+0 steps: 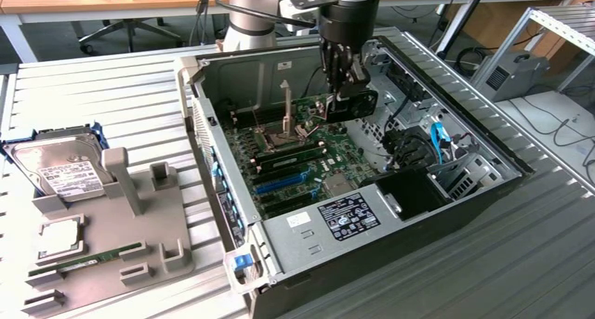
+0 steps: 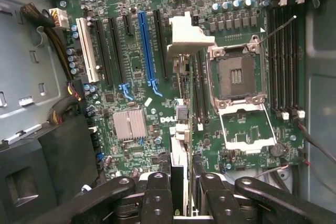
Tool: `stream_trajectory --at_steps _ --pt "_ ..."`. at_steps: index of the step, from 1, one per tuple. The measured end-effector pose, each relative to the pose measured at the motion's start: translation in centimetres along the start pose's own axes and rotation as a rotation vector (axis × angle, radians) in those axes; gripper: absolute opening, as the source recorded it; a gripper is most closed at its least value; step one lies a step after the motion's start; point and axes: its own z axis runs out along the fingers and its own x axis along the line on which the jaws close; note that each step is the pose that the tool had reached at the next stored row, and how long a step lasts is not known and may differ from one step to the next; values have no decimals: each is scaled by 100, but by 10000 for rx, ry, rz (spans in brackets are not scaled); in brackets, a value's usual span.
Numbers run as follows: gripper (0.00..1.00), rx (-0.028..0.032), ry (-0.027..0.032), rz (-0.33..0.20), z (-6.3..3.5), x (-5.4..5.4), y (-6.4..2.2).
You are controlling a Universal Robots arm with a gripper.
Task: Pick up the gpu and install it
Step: 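Insert the gpu into the slot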
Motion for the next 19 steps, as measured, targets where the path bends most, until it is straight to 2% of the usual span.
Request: stream_trajectory --at_steps 19 --pt "26 55 36 -505 0 0 0"
